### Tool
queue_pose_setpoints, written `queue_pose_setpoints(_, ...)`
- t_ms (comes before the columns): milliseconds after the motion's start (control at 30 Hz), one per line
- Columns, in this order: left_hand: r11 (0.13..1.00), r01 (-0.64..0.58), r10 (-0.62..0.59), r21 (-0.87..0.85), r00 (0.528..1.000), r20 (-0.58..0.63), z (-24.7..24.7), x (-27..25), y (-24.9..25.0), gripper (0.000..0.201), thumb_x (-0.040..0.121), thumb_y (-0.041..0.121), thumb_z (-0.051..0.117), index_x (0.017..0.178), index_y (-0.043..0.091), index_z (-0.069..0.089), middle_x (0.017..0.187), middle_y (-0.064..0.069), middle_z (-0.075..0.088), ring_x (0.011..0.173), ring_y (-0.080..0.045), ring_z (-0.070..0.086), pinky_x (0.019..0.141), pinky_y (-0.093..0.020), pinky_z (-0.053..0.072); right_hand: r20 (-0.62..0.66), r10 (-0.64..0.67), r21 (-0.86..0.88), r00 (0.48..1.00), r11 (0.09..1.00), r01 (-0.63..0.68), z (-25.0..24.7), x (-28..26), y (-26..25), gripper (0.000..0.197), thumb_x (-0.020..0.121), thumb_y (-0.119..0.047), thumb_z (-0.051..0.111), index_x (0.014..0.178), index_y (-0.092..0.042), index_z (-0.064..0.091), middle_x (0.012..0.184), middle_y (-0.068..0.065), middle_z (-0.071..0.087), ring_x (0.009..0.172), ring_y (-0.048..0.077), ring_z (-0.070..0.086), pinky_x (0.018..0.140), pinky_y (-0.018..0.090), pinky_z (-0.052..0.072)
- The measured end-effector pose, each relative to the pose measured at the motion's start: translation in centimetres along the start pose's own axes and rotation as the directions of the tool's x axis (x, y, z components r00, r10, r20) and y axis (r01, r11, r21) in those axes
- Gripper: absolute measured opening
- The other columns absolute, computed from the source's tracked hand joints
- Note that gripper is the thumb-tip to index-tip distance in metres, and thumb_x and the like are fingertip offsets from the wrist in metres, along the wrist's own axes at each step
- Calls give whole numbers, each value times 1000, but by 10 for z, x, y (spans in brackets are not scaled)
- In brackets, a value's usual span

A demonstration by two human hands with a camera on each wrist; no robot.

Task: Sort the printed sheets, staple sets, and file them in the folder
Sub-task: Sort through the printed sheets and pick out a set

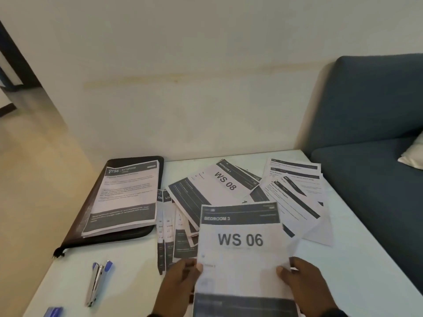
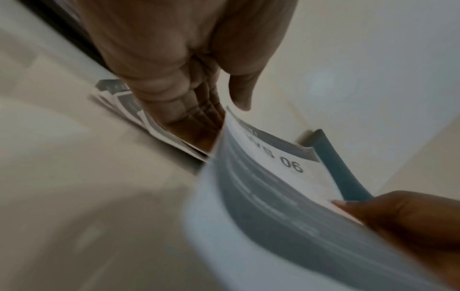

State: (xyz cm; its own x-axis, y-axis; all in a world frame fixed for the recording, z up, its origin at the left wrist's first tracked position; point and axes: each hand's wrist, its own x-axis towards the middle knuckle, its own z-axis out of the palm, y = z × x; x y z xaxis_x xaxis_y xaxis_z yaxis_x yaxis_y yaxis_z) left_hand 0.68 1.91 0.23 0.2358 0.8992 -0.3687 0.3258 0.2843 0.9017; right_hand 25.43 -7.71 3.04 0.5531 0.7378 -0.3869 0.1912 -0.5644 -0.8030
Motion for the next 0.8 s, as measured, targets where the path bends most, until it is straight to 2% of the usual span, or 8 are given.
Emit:
queue_pose_setpoints(100,952,-148,168,268,984,-52,0,22,14,12,97,29,51,91,26,61,85,4,69,79,-13,65,69,-24,53,-176,72,57,982,996,-63,-12,0,9,4,90,-11,64,85,-12,65,95,13,65,85,24,55,79,33,40)
queue_pose_setpoints(167,801,-237,318,549,946,-55,0,47,26,4,95,31,53,94,33,57,97,12,63,92,-8,59,75,-15,43,-238,127,82,963,990,-111,-17,8,12,6,92,-15,61,96,-10,63,100,13,62,92,29,55,88,40,47)
queue_pose_setpoints(233,637,-284,389,716,921,19,3,78,31,21,92,34,57,112,30,55,120,9,57,113,-11,52,93,-24,43,-263,172,95,949,984,-152,-20,17,12,12,95,-22,58,104,-14,58,107,11,60,100,32,56,96,52,49)
queue_pose_setpoints(333,405,-271,333,873,933,135,7,118,36,58,89,40,59,140,24,37,150,2,35,137,-19,33,110,-40,35,-272,191,123,943,979,-163,-24,33,12,15,96,-24,56,109,-17,58,116,11,62,106,33,56,97,56,49)
queue_pose_setpoints(500,184,-284,268,941,936,230,9,146,29,49,92,22,56,138,19,40,142,-3,45,126,-24,46,104,-40,42,-258,191,139,947,977,-159,-35,44,15,22,95,-22,58,116,-14,56,122,11,60,111,34,55,98,56,48)
queue_pose_setpoints(600,19,-299,300,954,912,280,14,145,23,43,88,18,63,128,18,50,129,-5,55,116,-22,53,98,-35,48,-237,182,195,954,971,-137,-39,45,17,17,95,-19,58,112,-15,58,117,9,61,103,31,58,83,49,56)
queue_pose_setpoints(700,-19,-299,288,954,912,292,15,142,28,37,88,20,62,125,19,54,124,-4,59,112,-21,56,96,-34,49,-228,189,210,955,968,-141,-40,46,18,14,96,-18,57,109,-15,57,113,9,61,98,32,59,62,35,54)
queue_pose_setpoints(800,112,-256,304,960,929,212,8,138,46,26,92,19,54,118,22,57,116,-1,63,106,-19,61,93,-30,49,-221,190,228,957,964,-139,-40,48,18,15,96,-18,56,111,-16,57,112,9,62,98,32,60,72,45,59)
